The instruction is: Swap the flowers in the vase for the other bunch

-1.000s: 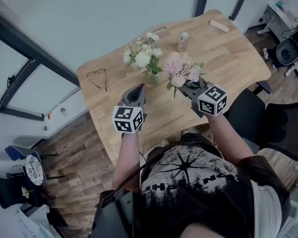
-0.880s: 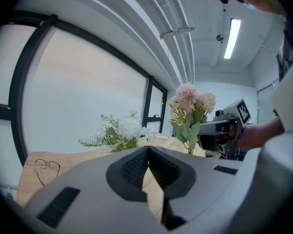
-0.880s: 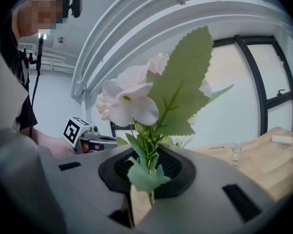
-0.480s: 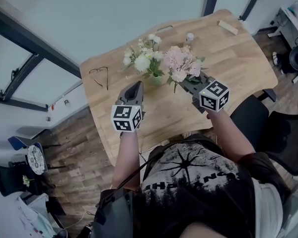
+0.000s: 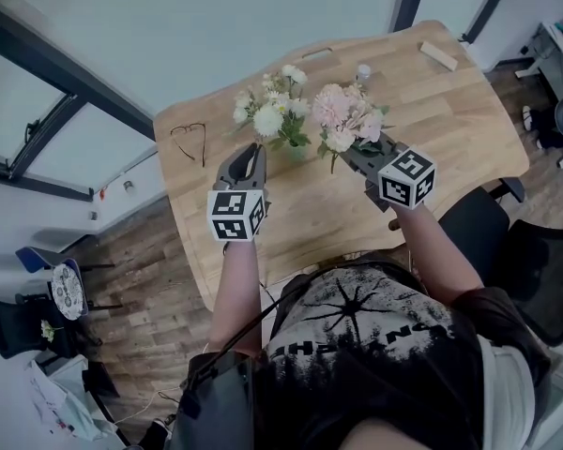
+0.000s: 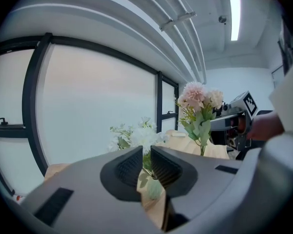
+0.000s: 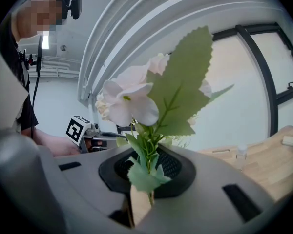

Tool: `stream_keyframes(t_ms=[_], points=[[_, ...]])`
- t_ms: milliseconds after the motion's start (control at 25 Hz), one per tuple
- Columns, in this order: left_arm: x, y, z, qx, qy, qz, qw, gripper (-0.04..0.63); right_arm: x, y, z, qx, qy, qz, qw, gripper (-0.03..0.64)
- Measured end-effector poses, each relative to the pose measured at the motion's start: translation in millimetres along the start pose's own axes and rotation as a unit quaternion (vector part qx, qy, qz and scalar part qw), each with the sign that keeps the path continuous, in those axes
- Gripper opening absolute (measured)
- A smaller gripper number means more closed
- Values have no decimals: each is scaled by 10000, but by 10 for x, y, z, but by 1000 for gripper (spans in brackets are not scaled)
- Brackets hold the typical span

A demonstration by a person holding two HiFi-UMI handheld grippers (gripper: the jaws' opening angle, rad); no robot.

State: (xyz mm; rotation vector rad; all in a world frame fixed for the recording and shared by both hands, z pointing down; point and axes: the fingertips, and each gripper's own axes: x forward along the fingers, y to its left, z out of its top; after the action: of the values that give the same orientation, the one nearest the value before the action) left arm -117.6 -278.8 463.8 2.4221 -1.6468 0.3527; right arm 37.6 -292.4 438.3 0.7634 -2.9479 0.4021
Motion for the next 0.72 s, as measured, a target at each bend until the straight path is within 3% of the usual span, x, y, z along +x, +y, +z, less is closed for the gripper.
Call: stream_keyframes(t_ms=[80, 360, 720], points=[[37, 9, 25, 36, 55, -2, 10000, 92, -17, -14, 8, -12, 5, 2, 10000, 57], [212, 32, 75, 255, 184, 74, 9995, 227, -104, -122, 17, -33, 50, -65, 10000, 57], [461, 68, 102, 518, 401, 232, 9976, 322, -179, -220, -8, -28, 138, -105, 9998, 57]])
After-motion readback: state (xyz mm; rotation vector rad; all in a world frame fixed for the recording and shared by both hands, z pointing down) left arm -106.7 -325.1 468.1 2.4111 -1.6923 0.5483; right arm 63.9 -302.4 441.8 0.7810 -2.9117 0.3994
